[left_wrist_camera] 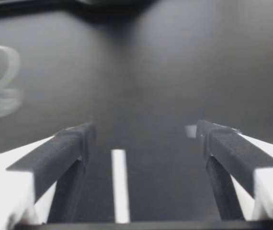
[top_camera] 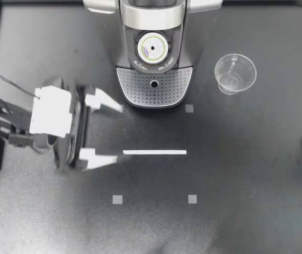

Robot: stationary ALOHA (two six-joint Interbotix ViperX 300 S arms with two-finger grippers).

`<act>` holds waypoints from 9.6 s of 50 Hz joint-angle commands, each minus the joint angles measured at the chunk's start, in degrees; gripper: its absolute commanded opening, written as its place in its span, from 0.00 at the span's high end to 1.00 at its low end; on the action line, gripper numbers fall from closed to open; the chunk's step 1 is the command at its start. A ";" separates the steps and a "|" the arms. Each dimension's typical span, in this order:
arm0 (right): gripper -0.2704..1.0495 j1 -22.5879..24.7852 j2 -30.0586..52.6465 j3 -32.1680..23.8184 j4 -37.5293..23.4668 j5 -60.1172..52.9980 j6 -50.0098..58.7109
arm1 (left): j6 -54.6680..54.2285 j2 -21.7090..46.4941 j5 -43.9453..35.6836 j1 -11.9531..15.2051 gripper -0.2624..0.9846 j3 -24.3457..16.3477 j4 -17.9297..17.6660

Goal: Place the coffee capsule inside the capsule container, then place the cup onto the center of the cup tray, then push the 'Hot Water' and 'Travel Mug' buttons.

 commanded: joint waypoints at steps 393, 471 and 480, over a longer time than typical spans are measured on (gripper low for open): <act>0.39 25.66 -16.52 34.19 -14.06 9.23 40.34 | 0.35 1.14 3.34 0.26 0.18 3.34 -5.19; 0.39 31.64 -20.74 31.03 -26.28 -5.80 14.77 | -1.32 -6.24 8.35 0.70 0.18 -1.76 -7.91; 0.39 31.64 -21.01 31.11 -26.28 -5.80 14.77 | -1.41 -6.24 7.29 0.70 0.18 -1.32 -7.91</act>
